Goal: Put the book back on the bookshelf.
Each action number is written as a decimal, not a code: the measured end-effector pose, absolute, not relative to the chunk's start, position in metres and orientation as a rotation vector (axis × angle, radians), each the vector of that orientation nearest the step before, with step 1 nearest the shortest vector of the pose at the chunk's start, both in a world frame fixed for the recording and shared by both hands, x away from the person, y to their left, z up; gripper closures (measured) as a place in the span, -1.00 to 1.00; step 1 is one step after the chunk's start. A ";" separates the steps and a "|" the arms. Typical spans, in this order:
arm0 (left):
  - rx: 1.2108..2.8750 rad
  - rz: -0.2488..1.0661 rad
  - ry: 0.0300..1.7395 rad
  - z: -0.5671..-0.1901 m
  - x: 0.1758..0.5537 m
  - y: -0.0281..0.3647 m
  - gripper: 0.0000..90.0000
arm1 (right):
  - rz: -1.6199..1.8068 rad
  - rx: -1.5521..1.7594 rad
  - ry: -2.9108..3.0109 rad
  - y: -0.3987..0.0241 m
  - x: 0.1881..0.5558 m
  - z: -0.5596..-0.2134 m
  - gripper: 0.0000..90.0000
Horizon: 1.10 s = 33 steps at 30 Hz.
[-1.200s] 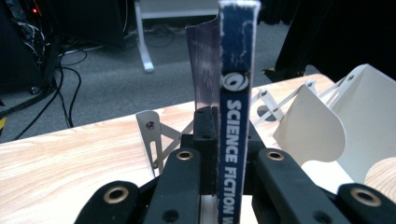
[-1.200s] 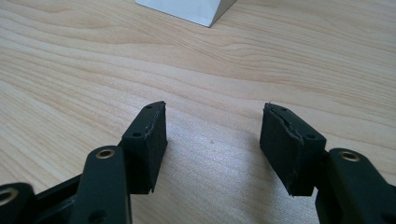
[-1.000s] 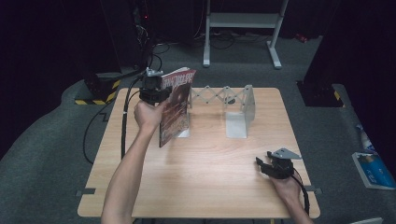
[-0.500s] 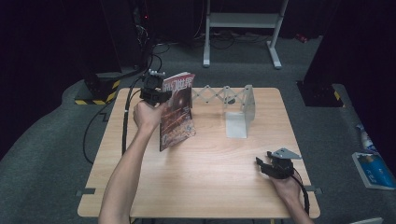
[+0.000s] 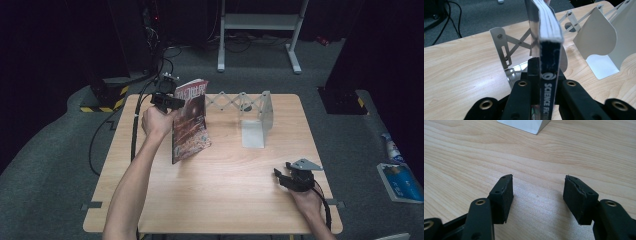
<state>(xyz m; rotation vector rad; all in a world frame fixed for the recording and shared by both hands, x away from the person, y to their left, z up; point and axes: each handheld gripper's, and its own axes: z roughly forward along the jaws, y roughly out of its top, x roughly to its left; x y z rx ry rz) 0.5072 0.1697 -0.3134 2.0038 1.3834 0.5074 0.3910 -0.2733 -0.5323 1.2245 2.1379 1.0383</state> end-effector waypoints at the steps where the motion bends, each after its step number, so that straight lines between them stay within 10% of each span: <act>1: 1.994 0.514 1.379 -0.313 0.506 0.169 0.86 | 1.039 1.226 2.138 -0.273 0.391 -0.532 -0.08; 33: 1.805 0.690 1.222 -0.321 0.490 0.172 0.86 | 1.040 1.236 2.136 -0.273 0.390 -0.532 -0.08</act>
